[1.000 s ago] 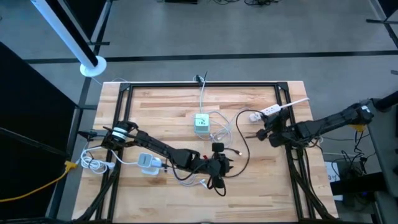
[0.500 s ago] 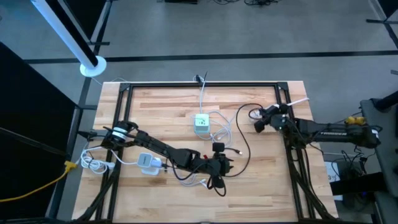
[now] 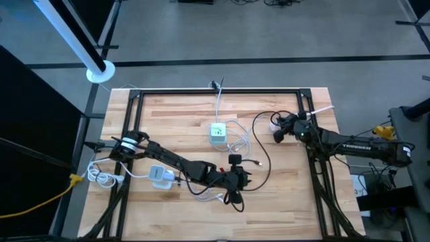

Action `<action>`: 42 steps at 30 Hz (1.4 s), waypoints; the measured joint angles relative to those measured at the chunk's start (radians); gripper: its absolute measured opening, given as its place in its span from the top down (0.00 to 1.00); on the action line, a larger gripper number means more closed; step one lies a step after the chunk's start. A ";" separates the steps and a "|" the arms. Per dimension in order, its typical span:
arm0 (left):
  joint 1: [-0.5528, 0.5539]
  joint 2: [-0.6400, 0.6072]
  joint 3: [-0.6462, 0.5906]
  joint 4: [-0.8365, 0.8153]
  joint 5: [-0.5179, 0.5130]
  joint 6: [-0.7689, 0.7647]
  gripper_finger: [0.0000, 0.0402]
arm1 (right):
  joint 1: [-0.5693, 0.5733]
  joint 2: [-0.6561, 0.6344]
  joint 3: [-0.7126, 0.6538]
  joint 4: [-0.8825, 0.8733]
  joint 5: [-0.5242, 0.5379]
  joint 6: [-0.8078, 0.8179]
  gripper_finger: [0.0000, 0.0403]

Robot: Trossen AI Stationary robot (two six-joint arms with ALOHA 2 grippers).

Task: Insert USB
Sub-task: Insert the black charger cable into the top right white outlet extension

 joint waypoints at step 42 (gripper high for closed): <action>-0.002 0.000 0.000 -0.001 -0.001 -0.052 0.74 | -0.100 0.103 0.078 -0.087 -0.171 -0.105 0.98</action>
